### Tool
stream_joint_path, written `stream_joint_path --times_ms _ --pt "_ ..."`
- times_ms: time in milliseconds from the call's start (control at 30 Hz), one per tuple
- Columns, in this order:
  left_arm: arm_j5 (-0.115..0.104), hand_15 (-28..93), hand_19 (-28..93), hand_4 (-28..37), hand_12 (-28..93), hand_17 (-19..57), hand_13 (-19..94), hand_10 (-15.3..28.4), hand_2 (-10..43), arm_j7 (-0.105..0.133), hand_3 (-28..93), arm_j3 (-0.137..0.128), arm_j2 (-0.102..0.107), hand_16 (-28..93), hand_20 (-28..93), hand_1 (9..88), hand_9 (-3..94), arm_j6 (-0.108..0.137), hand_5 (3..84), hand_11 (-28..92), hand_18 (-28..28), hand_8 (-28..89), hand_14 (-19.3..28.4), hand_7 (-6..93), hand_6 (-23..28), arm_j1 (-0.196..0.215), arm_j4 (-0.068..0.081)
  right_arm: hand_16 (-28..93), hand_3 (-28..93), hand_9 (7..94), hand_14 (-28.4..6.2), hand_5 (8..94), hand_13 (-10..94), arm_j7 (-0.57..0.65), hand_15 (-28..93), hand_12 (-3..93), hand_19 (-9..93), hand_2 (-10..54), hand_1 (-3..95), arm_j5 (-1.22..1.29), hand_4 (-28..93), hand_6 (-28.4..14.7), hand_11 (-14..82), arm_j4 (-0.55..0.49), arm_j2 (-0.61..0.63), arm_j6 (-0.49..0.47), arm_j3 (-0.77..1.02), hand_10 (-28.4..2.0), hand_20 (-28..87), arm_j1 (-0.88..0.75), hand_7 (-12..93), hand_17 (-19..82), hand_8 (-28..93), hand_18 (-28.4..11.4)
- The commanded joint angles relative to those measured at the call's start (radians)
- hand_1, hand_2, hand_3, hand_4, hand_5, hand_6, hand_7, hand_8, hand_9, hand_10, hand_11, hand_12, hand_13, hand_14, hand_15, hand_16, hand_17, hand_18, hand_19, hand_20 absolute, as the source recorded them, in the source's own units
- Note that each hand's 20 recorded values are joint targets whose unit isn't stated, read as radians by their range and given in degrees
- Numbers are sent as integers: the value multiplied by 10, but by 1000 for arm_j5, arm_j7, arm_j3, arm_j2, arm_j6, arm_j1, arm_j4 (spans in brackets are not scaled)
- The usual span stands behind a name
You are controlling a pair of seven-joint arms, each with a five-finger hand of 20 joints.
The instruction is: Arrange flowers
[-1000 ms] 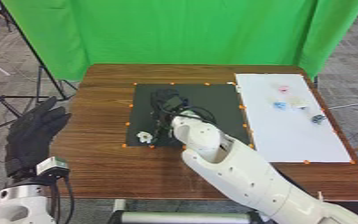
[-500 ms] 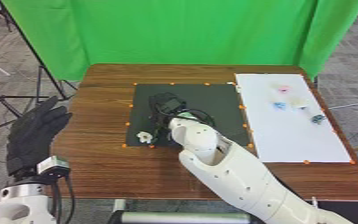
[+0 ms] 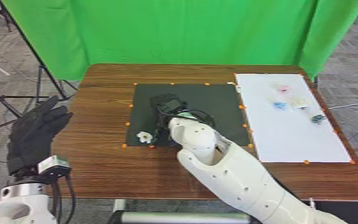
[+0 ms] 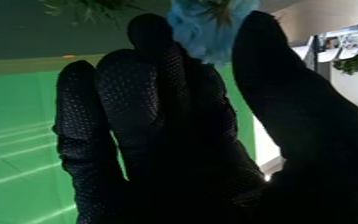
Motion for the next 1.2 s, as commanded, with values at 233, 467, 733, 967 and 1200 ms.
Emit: stream_joint_path --times_ms 233,467,733,967,1200 --pt "7 682 629 -202 90 -83 278 221 62 -10 808 5 1 -166 38 253 394 -2 448 377 239 -90 284 122 125 6 0 202 807 632 -92 616 627 8 747 187 932 -95 344 -11 -283 -50 358 -8 -25 -35 27 -156 65 -18 297 358 -142 -187" --pt "11 682 629 -201 90 -83 278 221 62 -23 806 1 -2 -166 38 255 394 -10 448 377 239 -90 284 123 125 4 0 199 800 598 -108 595 601 14 754 187 931 -88 310 24 -283 -71 356 -27 -41 -68 47 -174 57 -25 282 339 -134 -197" --pt "10 683 630 -200 90 -83 278 221 62 -24 807 5 -2 -166 38 255 394 -11 448 379 239 -90 284 123 125 2 -1 193 794 581 -115 591 589 23 760 184 932 -76 286 63 -283 -83 351 -36 -50 -45 49 -185 53 -20 262 330 -126 -202" --pt "-2 682 630 -199 90 -83 279 221 64 -5 805 1 -2 -166 37 254 394 7 448 379 239 -90 284 122 126 36 -13 189 785 574 -120 589 585 0 763 182 932 -60 270 53 -283 -89 347 -60 -41 -21 50 -189 51 -9 256 329 -121 -204" --pt "-15 683 630 -202 90 -83 279 221 65 20 805 -34 3 -166 37 254 395 32 448 378 239 -90 284 122 126 108 -46 185 801 570 -126 578 583 3 762 178 932 -26 257 166 -277 -93 333 -246 118 -48 58 -195 48 57 240 329 -119 -208"
